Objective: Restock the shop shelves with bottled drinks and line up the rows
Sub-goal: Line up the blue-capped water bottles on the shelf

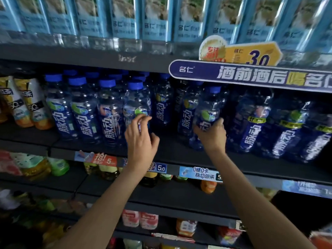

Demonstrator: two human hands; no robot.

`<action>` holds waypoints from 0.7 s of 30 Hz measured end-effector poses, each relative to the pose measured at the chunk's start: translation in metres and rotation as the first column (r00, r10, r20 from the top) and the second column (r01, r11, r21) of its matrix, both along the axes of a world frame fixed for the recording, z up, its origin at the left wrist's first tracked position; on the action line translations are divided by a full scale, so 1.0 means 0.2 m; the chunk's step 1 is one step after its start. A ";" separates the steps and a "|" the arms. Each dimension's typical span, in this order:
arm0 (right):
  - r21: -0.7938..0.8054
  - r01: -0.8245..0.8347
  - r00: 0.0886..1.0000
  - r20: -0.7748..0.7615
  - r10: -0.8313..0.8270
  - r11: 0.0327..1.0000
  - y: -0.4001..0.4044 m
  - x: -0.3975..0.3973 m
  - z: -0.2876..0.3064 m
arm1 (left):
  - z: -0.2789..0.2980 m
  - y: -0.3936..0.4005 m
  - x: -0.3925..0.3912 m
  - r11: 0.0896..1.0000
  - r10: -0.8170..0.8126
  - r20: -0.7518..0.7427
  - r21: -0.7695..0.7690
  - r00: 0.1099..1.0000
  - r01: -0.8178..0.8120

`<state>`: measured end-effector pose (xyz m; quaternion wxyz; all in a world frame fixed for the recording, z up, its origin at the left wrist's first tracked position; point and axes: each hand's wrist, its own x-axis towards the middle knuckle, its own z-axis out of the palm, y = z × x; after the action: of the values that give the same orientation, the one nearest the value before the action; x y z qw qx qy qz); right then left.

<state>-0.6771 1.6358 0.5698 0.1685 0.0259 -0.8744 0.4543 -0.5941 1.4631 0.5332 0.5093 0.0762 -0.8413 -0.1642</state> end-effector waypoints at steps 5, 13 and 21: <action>0.018 -0.304 0.952 0.050 0.302 0.953 -0.13 0.09 0.01 | 0.00 -0.02 -0.02 0.993 0.051 -0.056 0.111 0.997 -0.044; 0.133 -0.390 0.916 0.163 0.368 0.911 -0.41 -0.04 0.11 | 0.16 -0.18 -0.03 0.991 0.132 -0.053 0.024 0.990 -0.131; 0.186 -0.277 0.960 0.093 0.264 0.943 -0.55 -0.07 0.06 | 0.19 -0.25 -0.06 0.989 0.141 0.069 -0.061 0.988 -0.136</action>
<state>-0.6911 1.5261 0.5809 0.0717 0.1472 -0.9083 0.3850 -0.6065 1.4128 0.5718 0.4903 0.1261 -0.8563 -0.1018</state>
